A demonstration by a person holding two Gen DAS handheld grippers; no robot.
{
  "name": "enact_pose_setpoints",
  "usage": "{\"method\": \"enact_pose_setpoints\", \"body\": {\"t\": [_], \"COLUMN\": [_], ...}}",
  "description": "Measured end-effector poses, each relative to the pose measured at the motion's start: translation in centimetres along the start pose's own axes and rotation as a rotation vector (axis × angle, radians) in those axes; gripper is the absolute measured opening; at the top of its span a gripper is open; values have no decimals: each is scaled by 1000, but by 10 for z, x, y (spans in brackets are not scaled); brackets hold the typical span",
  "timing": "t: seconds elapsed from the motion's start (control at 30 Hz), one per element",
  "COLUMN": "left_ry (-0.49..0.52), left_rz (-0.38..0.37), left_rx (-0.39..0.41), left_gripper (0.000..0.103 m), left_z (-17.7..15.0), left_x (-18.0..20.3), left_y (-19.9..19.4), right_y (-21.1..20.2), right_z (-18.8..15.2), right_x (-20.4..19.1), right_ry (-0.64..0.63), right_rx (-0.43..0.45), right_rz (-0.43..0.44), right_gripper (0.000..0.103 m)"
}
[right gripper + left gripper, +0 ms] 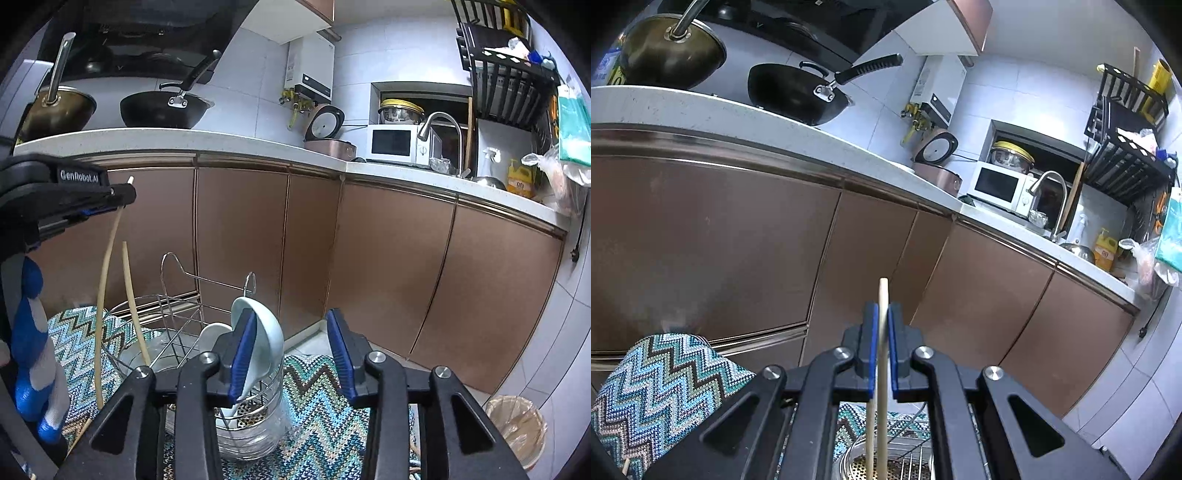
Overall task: Organize utensils
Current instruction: 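Lower the spoon into the holder with the right tool while the left drops its chopstick in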
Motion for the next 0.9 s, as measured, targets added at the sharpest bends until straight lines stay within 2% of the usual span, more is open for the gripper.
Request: {"method": "enact_pose_setpoints", "body": {"t": [0.2, 0.57, 0.9], "left_ry": [-8, -32, -40], "left_rz": [-3, -39, -54], "left_rx": [-11, 27, 145], "left_gripper": [5, 5, 5], "left_z": [-5, 16, 52], "left_x": [-2, -7, -2], "left_y": [-2, -25, -55], "right_y": [-12, -17, -22], "right_z": [6, 1, -2], "right_x": [3, 7, 20], "right_ry": [20, 60, 115], "right_rx": [29, 16, 22], "right_rz": [4, 21, 21], "right_gripper": [48, 51, 51]}}
Point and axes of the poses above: each gripper's, at about its wrist camera, not at the fingertips, and y roughly the way its jaws point, x to its right, z to its top, the point moved 5 cm from there along y, roughly the way its jaws point, and after that the axes turned 10 degrees about y, right-handed, at the moved point
